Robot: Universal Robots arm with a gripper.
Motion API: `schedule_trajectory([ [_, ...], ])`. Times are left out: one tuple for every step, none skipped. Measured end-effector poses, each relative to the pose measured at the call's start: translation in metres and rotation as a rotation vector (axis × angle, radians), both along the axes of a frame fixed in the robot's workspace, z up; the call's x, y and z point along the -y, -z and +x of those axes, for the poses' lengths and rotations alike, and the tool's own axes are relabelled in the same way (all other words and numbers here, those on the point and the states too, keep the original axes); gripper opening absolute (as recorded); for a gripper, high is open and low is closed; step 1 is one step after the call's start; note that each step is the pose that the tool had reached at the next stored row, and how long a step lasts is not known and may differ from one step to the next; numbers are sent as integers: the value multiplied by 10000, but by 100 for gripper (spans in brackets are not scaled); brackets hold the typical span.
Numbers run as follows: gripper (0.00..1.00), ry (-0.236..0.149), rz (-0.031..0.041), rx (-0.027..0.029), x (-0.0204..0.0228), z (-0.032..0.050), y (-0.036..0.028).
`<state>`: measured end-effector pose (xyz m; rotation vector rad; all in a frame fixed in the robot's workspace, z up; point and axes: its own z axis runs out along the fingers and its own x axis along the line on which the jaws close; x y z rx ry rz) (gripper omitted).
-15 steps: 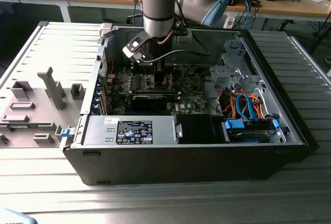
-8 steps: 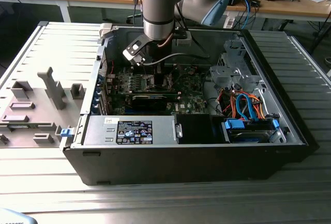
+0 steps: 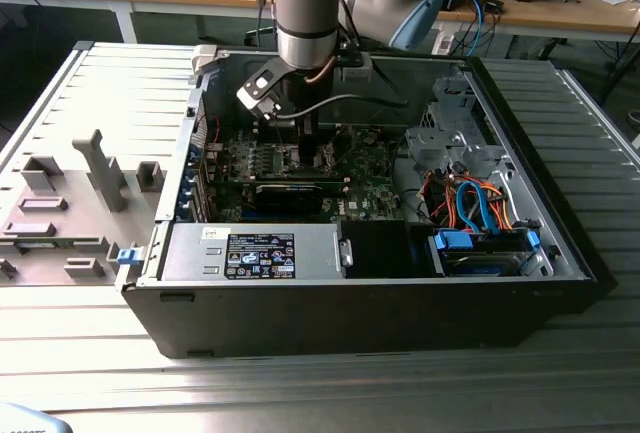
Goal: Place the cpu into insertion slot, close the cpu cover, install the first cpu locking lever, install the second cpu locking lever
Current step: 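Place the cpu into insertion slot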
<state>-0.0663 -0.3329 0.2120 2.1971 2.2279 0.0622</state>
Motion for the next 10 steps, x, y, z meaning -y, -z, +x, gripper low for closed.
schedule_trajectory([
  [60,0,85,-2,0,0,-1],
  [60,1,101,-2,0,0,-1],
  [53,1,103,-1,0,1,-1],
  [47,0,81,-2,1,2,-1],
  [41,0,33,-3,2,2,-1],
  [35,-4,-135,-4,3,2,-1],
  [29,-12,-259,-8,2,2,-1],
  [29,-22,-355,-14,2,2,-1],
  [23,-42,-464,-27,2,2,1],
  [17,-58,-490,-42,2,3,4],
])
